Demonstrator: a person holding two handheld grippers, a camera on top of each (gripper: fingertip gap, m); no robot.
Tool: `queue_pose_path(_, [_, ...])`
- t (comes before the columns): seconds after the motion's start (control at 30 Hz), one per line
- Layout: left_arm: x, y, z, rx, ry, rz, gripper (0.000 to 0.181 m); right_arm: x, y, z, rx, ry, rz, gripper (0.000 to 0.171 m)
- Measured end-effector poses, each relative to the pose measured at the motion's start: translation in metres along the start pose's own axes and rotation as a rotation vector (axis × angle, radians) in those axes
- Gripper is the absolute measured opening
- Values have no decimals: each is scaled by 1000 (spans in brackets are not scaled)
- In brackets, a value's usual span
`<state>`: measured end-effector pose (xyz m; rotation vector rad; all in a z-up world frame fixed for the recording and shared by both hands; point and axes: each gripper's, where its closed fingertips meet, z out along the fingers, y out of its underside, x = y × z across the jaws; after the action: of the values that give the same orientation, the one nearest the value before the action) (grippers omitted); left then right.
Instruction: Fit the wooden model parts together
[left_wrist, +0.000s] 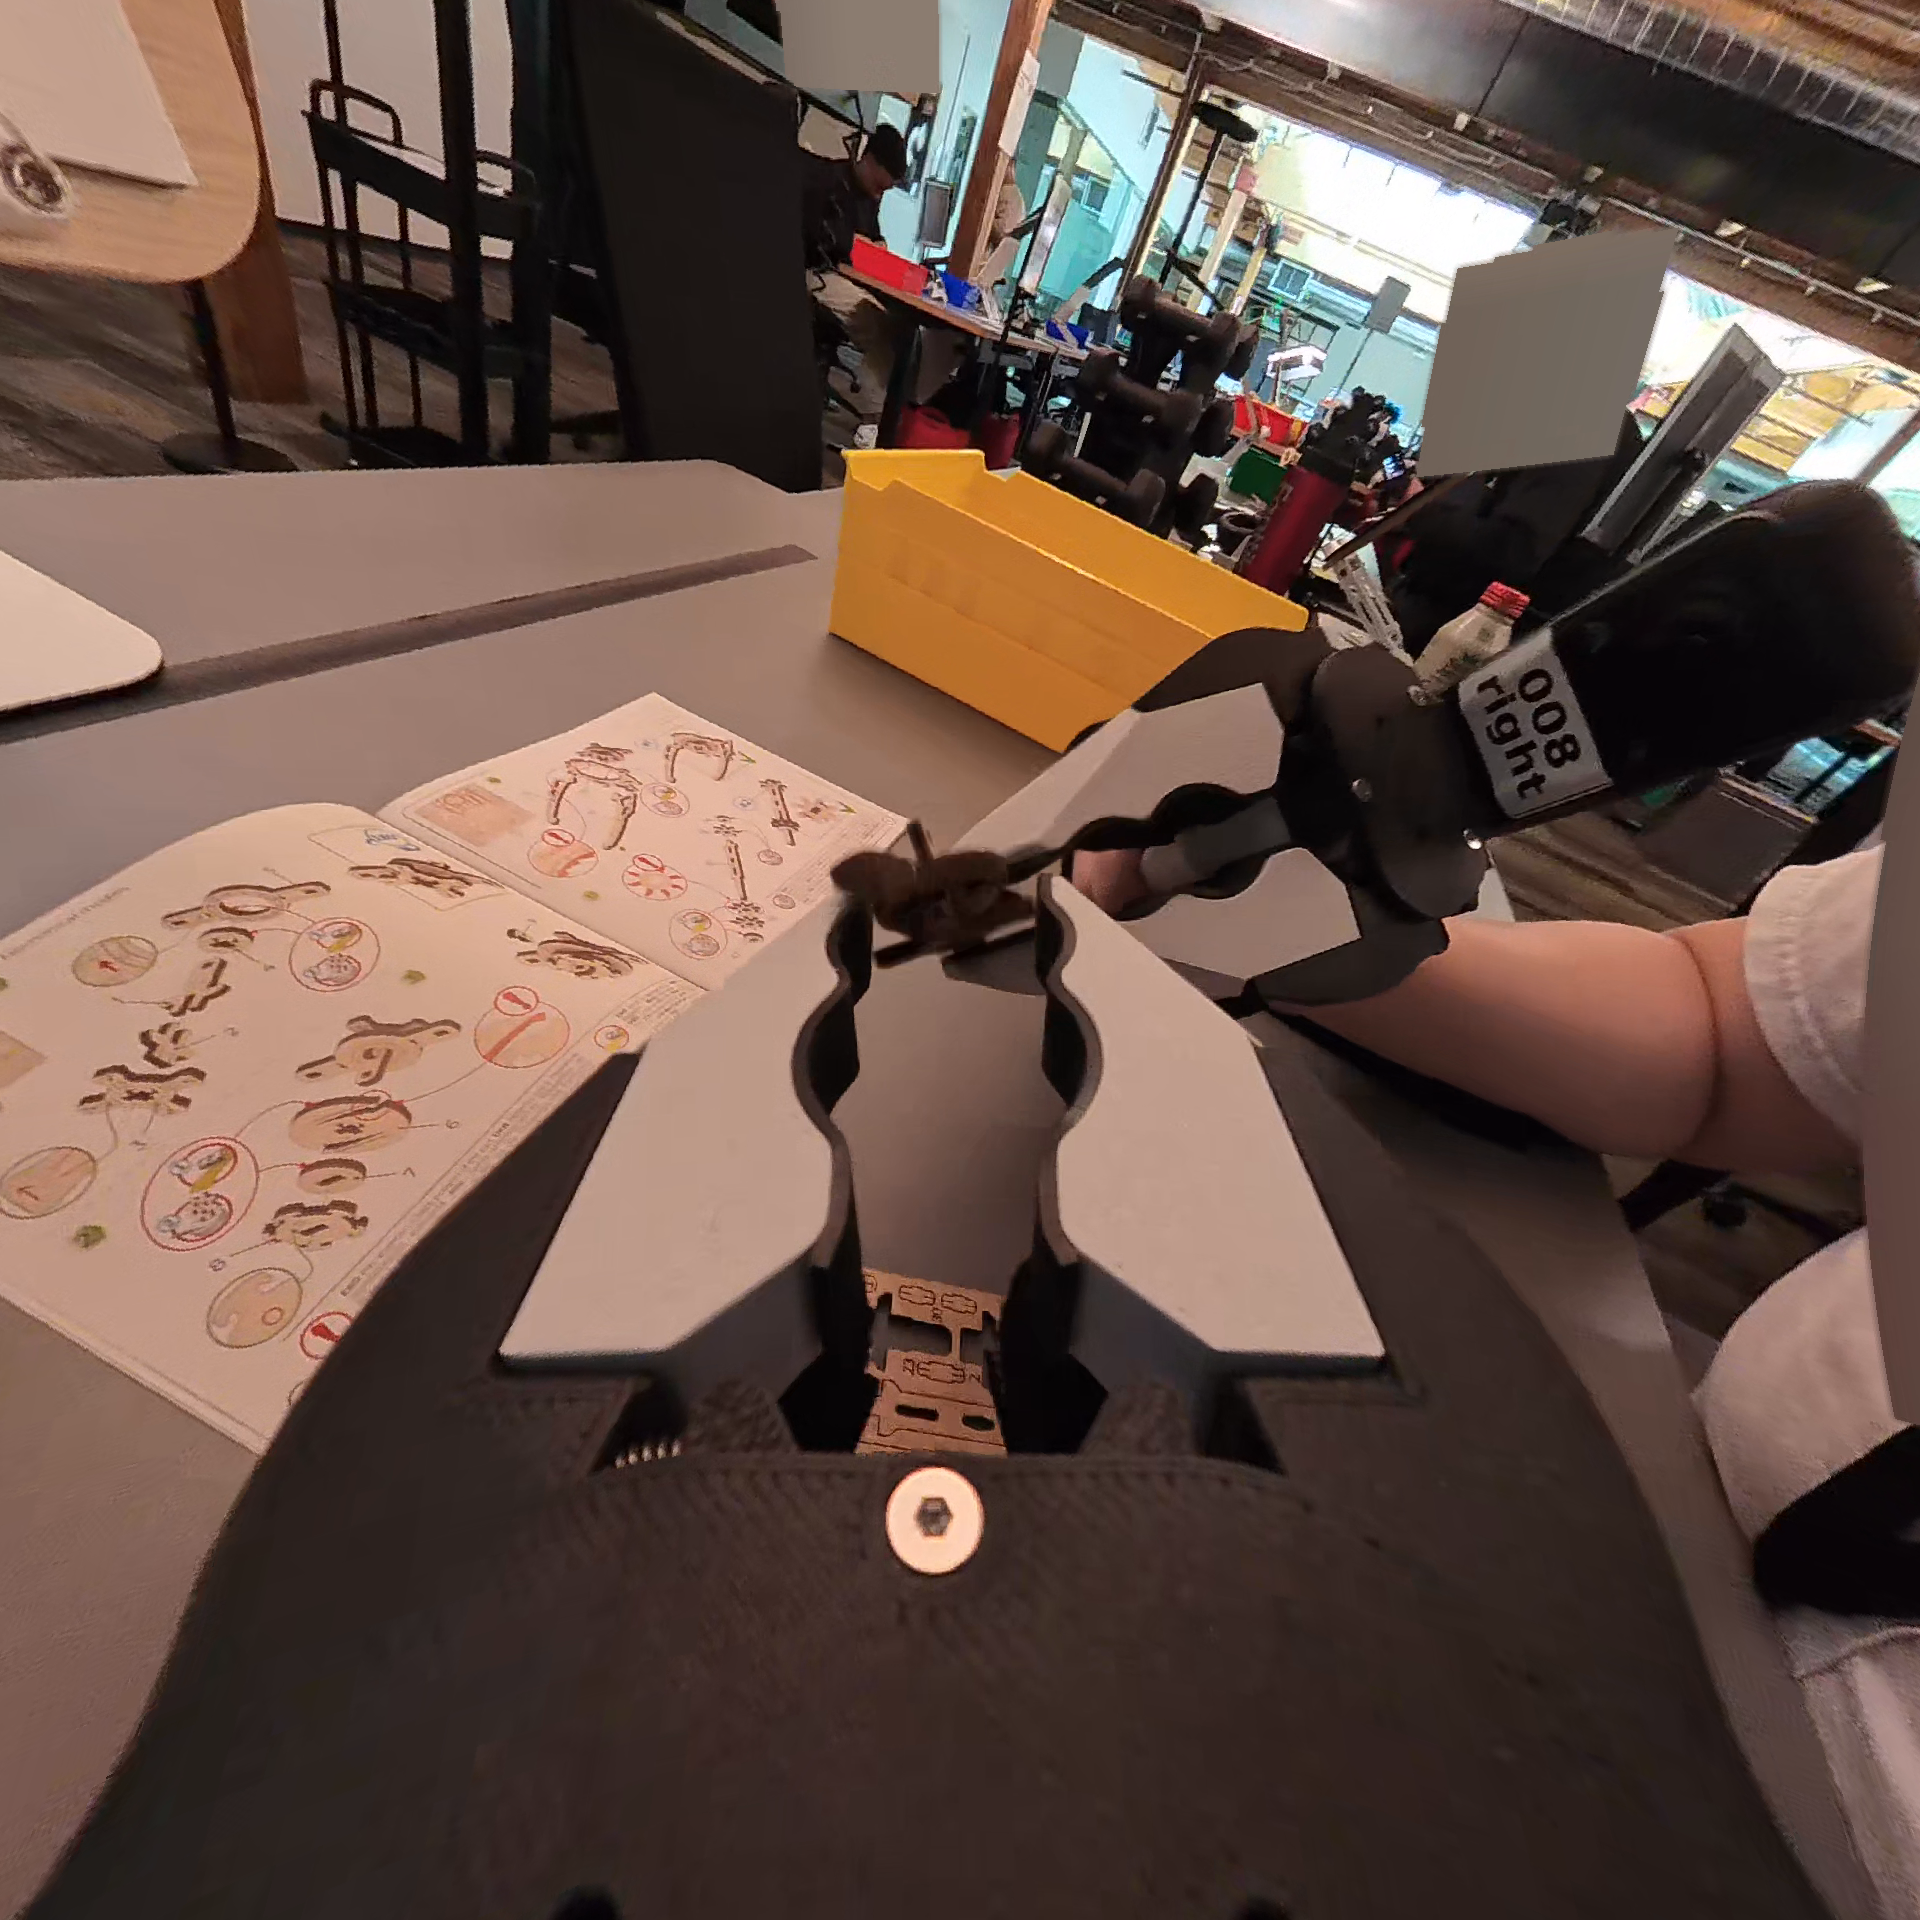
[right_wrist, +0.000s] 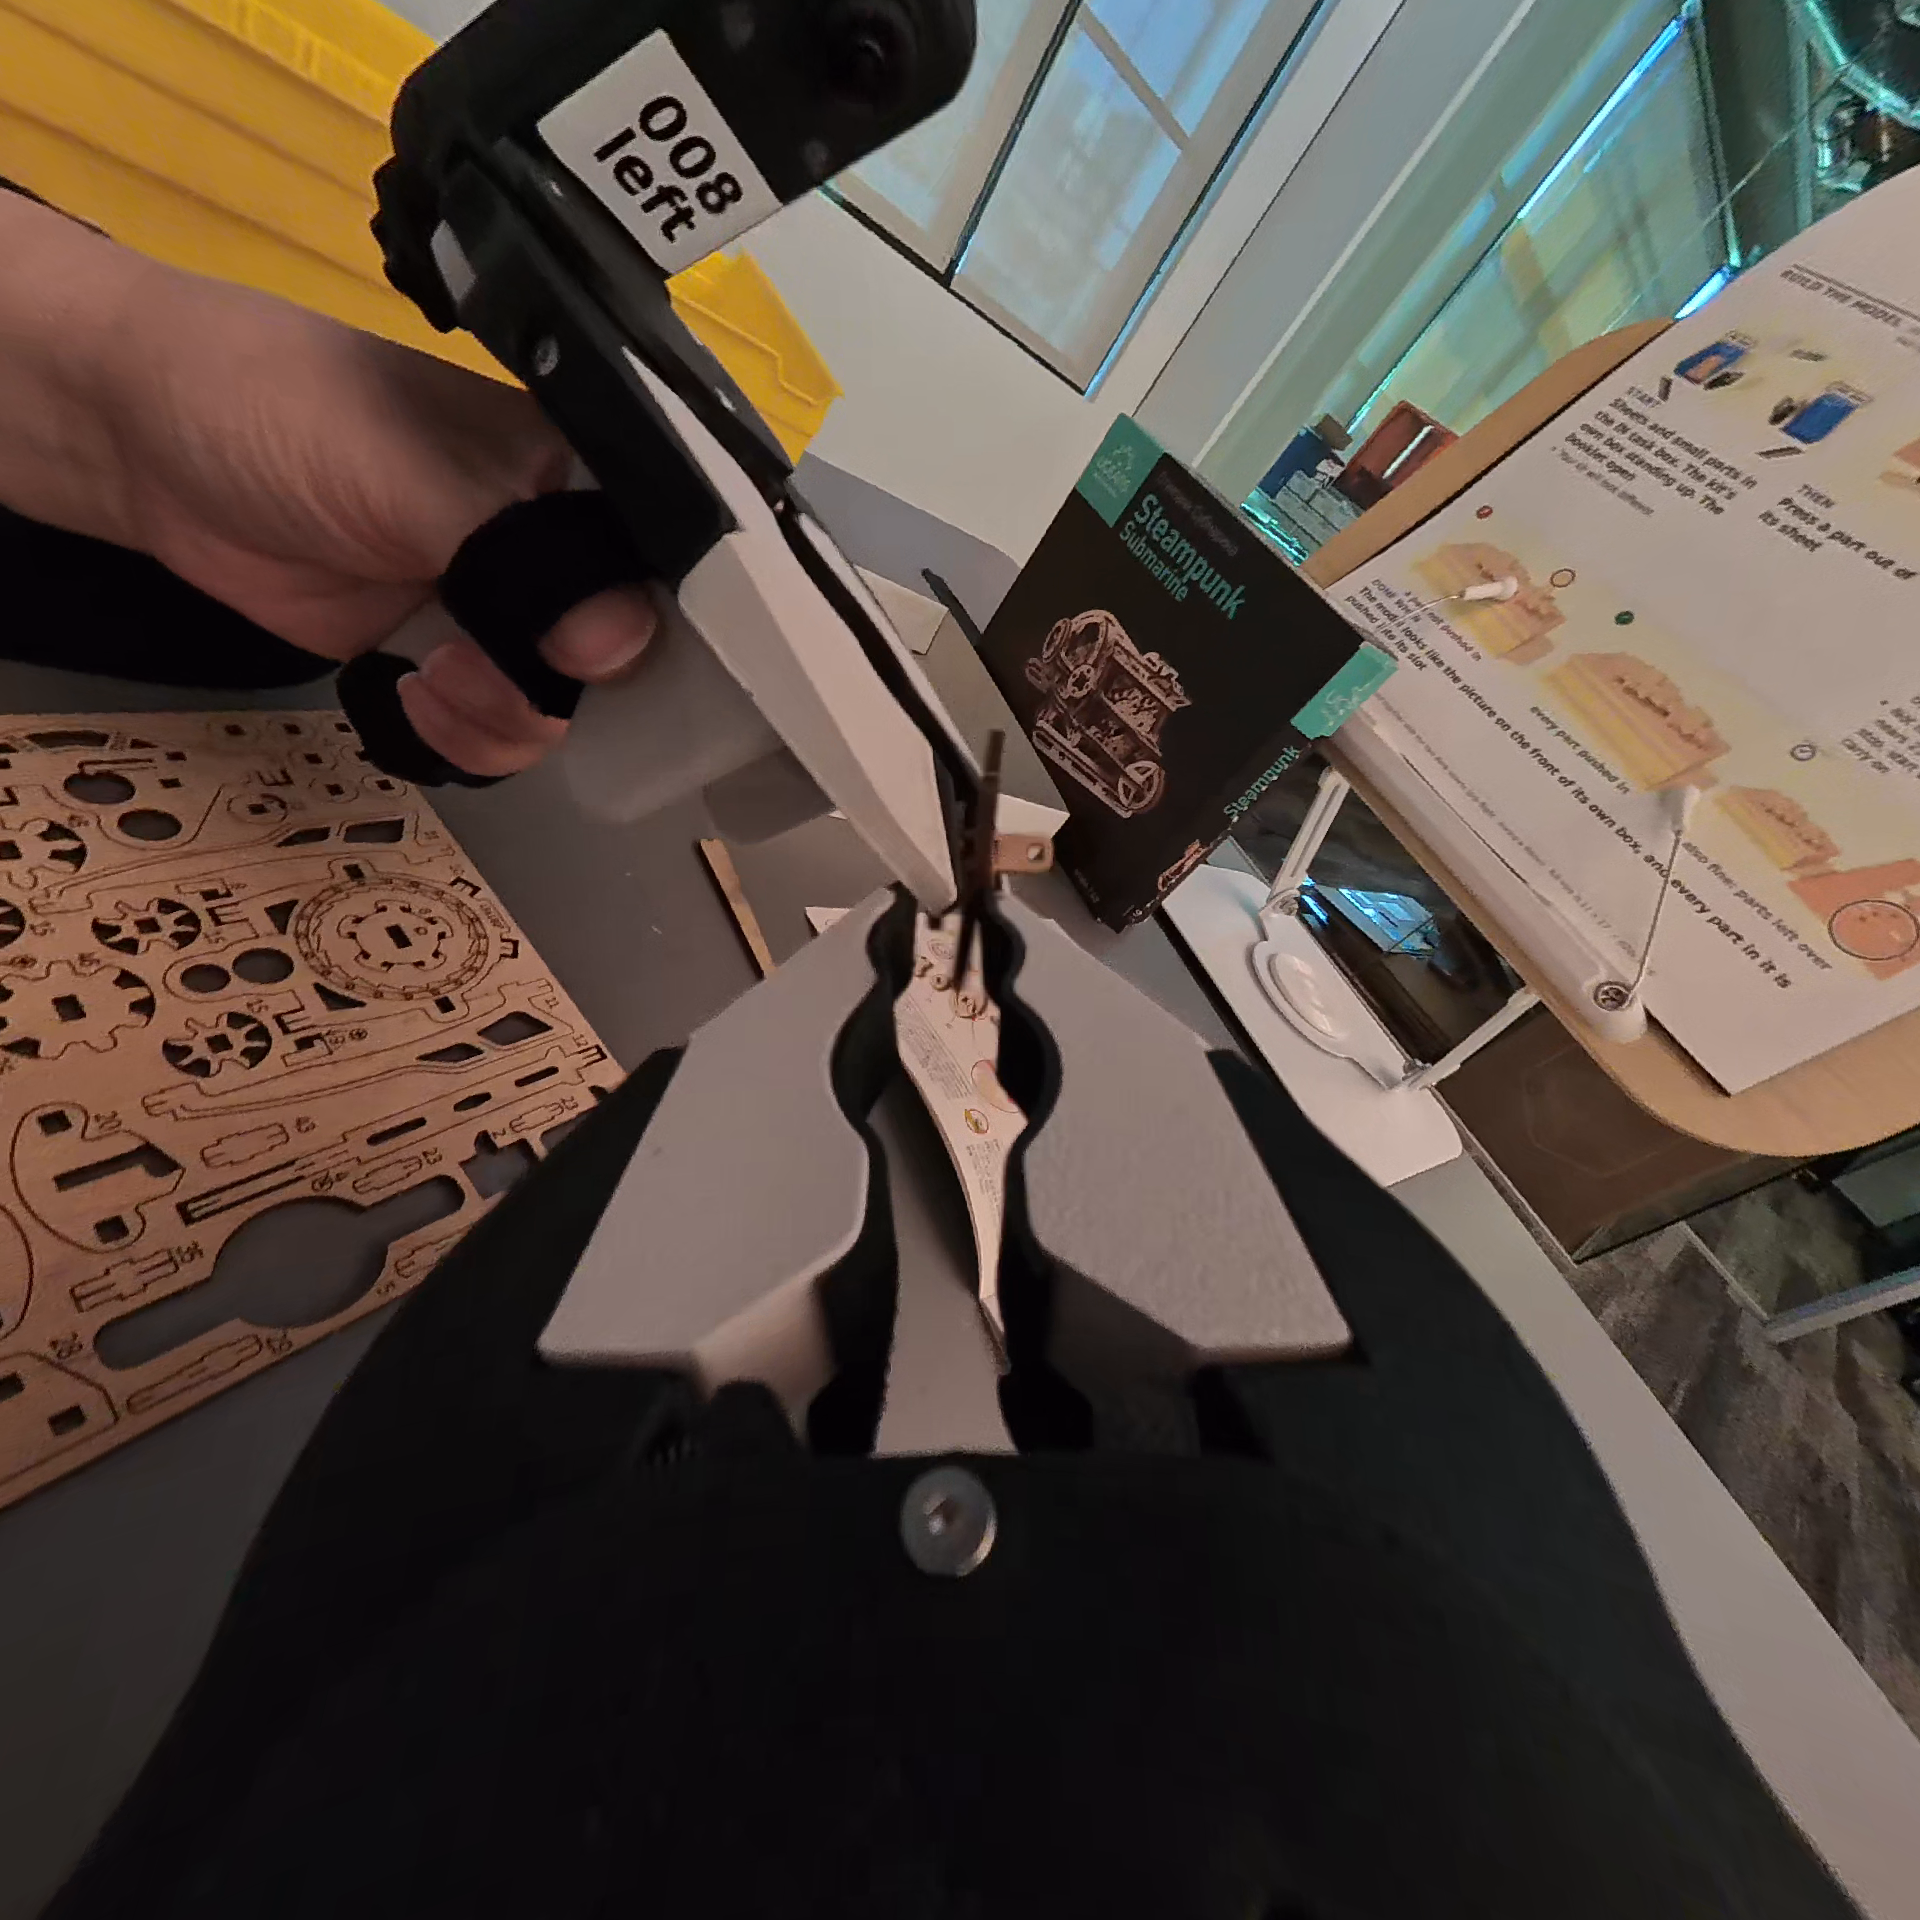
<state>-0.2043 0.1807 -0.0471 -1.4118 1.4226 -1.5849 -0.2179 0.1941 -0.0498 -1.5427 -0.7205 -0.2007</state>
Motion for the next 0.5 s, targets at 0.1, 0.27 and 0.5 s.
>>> queue_pose_path(0.1, [-4, -3, -2, -5, -40, 102, 57, -2, 0, -3, 7, -43, 17, 8])
queue_pose_path(0.27, [-2, 6, -11, -101, -76, 485, 65, -2, -1, -10, 44, -157, 115, 8])
queue_pose_path(0.5, [12, 13, -11, -110, -77, 731, 32, -19, 1, -23, 61, -320, 81, 8])
